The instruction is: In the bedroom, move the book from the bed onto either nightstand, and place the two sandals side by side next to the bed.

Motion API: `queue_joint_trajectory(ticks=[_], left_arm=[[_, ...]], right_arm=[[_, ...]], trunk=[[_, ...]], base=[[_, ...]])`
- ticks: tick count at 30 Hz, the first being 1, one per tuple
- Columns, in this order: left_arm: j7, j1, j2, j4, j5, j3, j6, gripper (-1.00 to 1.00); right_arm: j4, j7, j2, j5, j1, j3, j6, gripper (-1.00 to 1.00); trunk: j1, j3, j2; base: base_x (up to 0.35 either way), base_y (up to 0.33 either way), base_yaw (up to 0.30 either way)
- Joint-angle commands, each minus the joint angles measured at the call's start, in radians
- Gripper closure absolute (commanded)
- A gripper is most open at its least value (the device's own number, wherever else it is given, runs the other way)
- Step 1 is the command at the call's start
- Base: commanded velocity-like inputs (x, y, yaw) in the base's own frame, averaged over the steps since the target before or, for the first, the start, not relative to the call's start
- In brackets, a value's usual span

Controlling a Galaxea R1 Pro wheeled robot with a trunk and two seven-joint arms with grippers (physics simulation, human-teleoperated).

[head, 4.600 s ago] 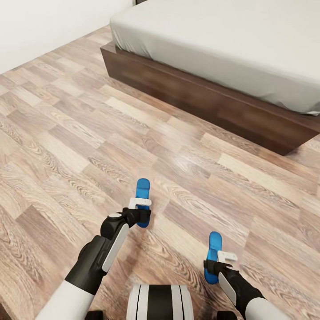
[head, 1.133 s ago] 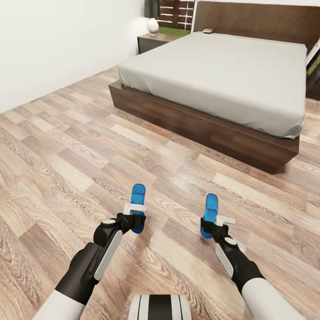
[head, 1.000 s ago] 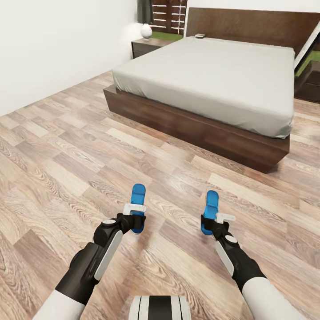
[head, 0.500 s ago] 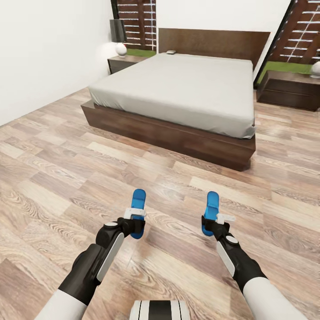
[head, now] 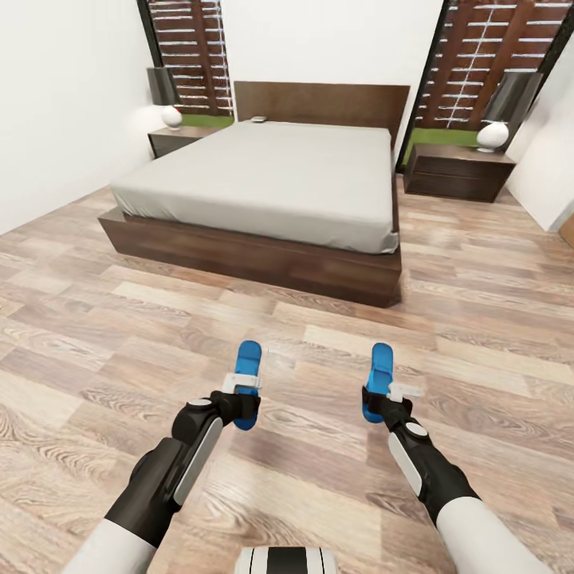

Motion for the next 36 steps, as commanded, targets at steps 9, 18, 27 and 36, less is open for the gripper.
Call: queue_joint_trajectory(ticks=[9,18,27,36], left_arm=[[0.009,-0.001,0.002,0.000,0.011,-0.002,0.004,1.00],[0.009,-0.001,0.007,0.001,0.011,-0.004,0.003,1.00],[0.014,-0.001,0.008,0.001,0.007,-0.008,0.000,1.00],[0.013,-0.001,0.008,0.000,-0.018,-0.007,-0.001,1.00]], right_arm=[[-0.001,-0.008,-0.001,-0.007,0.000,0.007,0.002,1.00],[-0.003,-0.009,0.000,-0.007,0.000,0.009,0.001,1.00],[-0.003,-0.009,0.000,-0.007,0.000,0.008,0.002,1.00],[-0.003,-0.009,0.000,-0.007,0.000,0.009,0.003,1.00]], trunk=[[-0.004,0.034,0.002],[-0.008,0.069,0.004],[-0.009,0.073,0.004],[-0.009,0.073,0.004]], base=[[0.000,-0.303,-0.287],[0.000,-0.306,-0.118],[0.070,-0.283,-0.276],[0.275,-0.197,-0.241]])
